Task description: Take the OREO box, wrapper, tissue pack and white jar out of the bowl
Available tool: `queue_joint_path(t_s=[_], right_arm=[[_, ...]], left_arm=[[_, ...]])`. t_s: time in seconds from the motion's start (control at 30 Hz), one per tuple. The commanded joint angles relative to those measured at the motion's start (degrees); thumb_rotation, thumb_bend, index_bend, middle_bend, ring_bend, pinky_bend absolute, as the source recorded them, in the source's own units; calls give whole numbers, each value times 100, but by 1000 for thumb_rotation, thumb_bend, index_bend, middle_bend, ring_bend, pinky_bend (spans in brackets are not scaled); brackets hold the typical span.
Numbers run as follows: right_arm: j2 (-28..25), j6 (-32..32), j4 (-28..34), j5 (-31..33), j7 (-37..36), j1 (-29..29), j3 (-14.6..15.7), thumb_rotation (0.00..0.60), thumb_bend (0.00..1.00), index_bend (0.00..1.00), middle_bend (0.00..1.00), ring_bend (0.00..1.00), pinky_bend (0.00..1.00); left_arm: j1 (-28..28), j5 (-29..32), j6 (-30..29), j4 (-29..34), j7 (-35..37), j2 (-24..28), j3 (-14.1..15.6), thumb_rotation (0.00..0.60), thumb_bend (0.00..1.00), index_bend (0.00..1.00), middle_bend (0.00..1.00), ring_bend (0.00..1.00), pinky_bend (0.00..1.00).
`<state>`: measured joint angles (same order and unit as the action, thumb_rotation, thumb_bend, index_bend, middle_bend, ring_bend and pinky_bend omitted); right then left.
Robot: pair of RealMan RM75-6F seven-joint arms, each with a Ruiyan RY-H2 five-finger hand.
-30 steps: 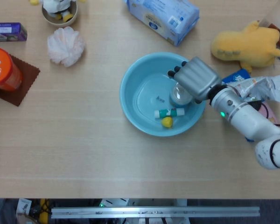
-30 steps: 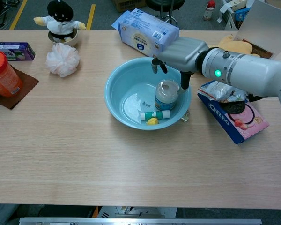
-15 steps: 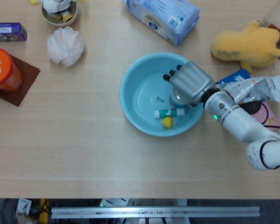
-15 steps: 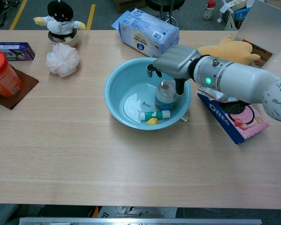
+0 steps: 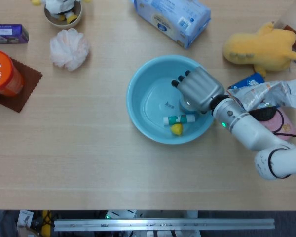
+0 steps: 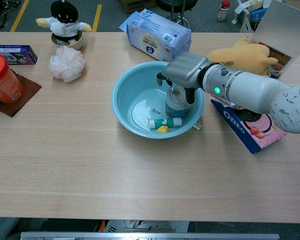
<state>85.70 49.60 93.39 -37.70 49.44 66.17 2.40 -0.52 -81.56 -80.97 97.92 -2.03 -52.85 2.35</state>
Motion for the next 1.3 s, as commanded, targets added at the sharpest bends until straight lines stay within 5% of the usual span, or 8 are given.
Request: queue_joint_path(t_s=[0.03, 0.67, 0.9, 1.3], right_arm=[[53, -6, -67, 58, 22, 20, 11, 600, 15, 246, 354, 341, 598], [429, -156, -515, 472, 87, 175, 22, 600, 96, 249, 355, 341, 606], [536, -131, -663, 390, -69, 157, -76, 600, 265, 442, 427, 438, 755], [-210, 110, 82, 54, -630, 38, -515, 600, 297, 495, 459, 491, 792]], left_arm=[[-3, 13, 1, -6, 2, -1, -3, 600, 358, 184, 232, 209, 163], [2, 59, 50, -55, 16, -37, -8, 600, 358, 184, 232, 209, 163], [3, 55, 64, -67, 37, -46, -2, 600, 358, 184, 232, 210, 163], [21, 89, 75, -80, 29, -41, -33, 600, 358, 184, 232, 210, 163]])
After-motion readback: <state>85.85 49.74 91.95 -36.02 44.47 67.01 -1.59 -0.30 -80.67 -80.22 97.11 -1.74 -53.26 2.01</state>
